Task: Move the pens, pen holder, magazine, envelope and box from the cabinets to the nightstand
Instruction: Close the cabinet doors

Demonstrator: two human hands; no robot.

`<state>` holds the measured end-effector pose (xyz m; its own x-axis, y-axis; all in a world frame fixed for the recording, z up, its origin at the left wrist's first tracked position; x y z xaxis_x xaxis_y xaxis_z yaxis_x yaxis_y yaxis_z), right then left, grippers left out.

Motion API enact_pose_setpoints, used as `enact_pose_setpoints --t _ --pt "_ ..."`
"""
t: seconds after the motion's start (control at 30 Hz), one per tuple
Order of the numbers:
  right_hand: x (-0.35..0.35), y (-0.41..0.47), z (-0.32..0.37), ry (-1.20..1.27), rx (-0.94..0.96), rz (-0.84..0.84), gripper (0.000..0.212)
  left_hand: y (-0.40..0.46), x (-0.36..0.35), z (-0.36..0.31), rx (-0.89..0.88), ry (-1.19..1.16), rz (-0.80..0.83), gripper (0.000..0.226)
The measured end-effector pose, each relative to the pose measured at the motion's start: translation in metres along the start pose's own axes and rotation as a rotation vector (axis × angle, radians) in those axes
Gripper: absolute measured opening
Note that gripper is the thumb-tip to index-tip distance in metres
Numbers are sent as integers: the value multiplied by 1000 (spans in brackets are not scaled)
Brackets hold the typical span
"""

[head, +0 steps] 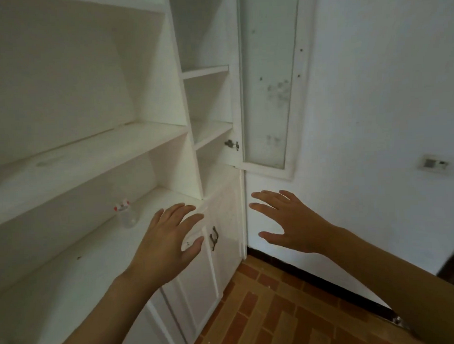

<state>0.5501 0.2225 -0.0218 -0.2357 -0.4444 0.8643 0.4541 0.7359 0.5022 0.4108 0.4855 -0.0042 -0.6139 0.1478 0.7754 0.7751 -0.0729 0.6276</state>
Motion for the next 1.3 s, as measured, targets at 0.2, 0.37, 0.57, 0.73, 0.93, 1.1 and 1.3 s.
enact_pose_setpoints --t 0.2,0.37,0.57,0.73,0.93,1.1,1.3 --pt "31 -35 -86 -40 -102 -26 67 71 -51 -57 -84 -49 1 51" --pt "47 -57 -141 -55 -199 -55 67 120 -85 -93 -160 -90 -7 51" --pt "46 -62 -193 -69 -320 -73 67 180 -142 -105 -151 -153 -13 53" --pt "35 -50 -244 -112 -425 -87 66 233 -206 -97 -136 -193 -5 58" --pt "4 -4 -303 -131 -532 -60 67 300 -269 -78 -88 -224 -9 59" --pt "-6 48 -354 -156 -566 -81 68 365 -310 -55 -150 -250 -12 54" --pt "-11 95 -405 -183 -575 -92 67 436 -342 -36 -213 -268 -61 52"
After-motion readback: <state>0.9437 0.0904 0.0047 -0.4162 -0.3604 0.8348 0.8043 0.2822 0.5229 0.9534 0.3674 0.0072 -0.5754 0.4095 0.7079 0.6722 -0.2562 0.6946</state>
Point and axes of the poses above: each hand's wrist, its own y-axis towards the middle knuckle, its own x-axis out of the back of the hand, z = x × y, the point moved 5 cm from there along y, towards the middle knuckle, and after that the axes turned 12 degrees about -z, right-handed, at the moved point
